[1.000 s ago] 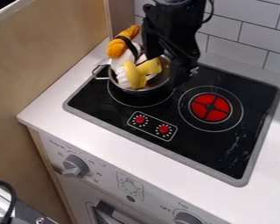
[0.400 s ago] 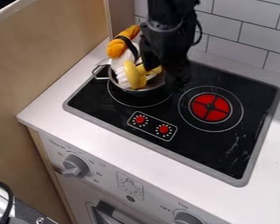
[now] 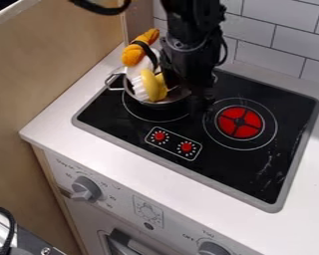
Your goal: Put the utensils on the right burner
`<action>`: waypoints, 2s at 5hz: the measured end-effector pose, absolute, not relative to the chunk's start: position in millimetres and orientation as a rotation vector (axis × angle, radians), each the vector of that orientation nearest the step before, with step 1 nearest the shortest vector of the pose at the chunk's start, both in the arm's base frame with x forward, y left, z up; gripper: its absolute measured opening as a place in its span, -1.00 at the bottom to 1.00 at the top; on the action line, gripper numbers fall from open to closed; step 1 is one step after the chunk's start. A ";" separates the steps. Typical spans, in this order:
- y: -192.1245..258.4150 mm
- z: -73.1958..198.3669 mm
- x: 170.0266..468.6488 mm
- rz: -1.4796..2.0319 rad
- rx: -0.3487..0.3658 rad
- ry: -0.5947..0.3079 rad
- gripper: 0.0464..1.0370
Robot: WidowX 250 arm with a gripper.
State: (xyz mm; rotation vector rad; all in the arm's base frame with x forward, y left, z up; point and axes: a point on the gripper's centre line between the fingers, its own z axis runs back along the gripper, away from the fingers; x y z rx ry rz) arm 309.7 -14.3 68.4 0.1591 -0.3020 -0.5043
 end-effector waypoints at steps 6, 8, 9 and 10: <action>-11.3 58.8 297.1 -0.531 0.111 -0.274 -0.73; -15.4 76.3 278.1 -0.510 0.109 -0.211 -0.97; -22.2 85.1 269.2 -0.501 0.124 -0.188 -0.97; -28.8 98.8 263.6 -0.468 0.151 -0.186 -0.97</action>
